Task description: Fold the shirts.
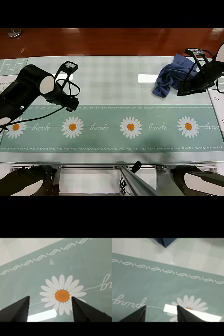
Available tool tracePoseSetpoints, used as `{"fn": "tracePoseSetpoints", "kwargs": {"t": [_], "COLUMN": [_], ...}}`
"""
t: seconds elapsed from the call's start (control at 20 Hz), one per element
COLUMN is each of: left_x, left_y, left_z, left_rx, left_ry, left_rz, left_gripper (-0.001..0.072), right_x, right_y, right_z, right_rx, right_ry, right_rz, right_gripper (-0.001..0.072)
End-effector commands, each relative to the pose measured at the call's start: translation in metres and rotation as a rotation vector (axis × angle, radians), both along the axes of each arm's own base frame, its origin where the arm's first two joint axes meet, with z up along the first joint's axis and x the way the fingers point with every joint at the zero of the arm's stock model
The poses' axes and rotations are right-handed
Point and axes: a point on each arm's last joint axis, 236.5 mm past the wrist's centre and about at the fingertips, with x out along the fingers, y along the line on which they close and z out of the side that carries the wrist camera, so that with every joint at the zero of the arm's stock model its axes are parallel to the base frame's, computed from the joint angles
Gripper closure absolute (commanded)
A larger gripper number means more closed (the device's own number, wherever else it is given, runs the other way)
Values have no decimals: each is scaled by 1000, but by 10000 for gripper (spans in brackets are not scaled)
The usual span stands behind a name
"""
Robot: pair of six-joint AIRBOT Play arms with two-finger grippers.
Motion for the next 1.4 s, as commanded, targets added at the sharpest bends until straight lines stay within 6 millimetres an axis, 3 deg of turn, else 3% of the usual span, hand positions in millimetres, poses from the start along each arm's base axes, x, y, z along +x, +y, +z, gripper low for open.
{"fn": "tracePoseSetpoints", "kwargs": {"t": [0.0, 0.35, 0.5, 0.7, 0.8, 0.85, 0.9, 1.0, 1.1, 1.2, 1.3, 1.35], "left_x": [0, 0, 15, 14, 15, 25, 36, 55, 68, 78, 81, 81], "left_y": [0, -1, -11, -10, -6, 0, 9, 29, 46, 61, 73, 77], "left_z": [0, -1, 0, -6, -6, -4, -2, 4, 8, 10, 11, 11], "left_rx": [0, -1, -37, -25, -7, 16, 44, 74, 64, 54, 54, 56], "left_ry": [0, 0, -57, -35, -37, -77, -116, -181, -216, -244, -250, -248], "left_rz": [-1, -1, -12, -11, -18, -26, -25, -2, 46, 92, 123, 131], "left_gripper": [72, 72, 72, 72, 73, 74, 76, 77, 77, 77, 77, 77], "right_x": [0, 1, 26, 48, 75, 89, 104, 128, 137, 131, 127, 130], "right_y": [0, 0, 7, 27, 34, 26, 8, -48, -106, -160, -190, -199], "right_z": [0, 0, 5, 13, 24, 31, 37, 56, 63, 44, 21, 15], "right_rx": [0, 0, 32, 125, 157, 131, 76, -18, 5, 112, 333, 441], "right_ry": [0, -3, -112, -207, -328, -395, -465, -609, -691, -673, -624, -617], "right_rz": [1, 1, -12, -36, -37, -46, -80, -267, -492, -760, -997, -1068], "right_gripper": [229, 229, 229, 230, 230, 230, 229, 212, 212, 212, 102, 102]}}
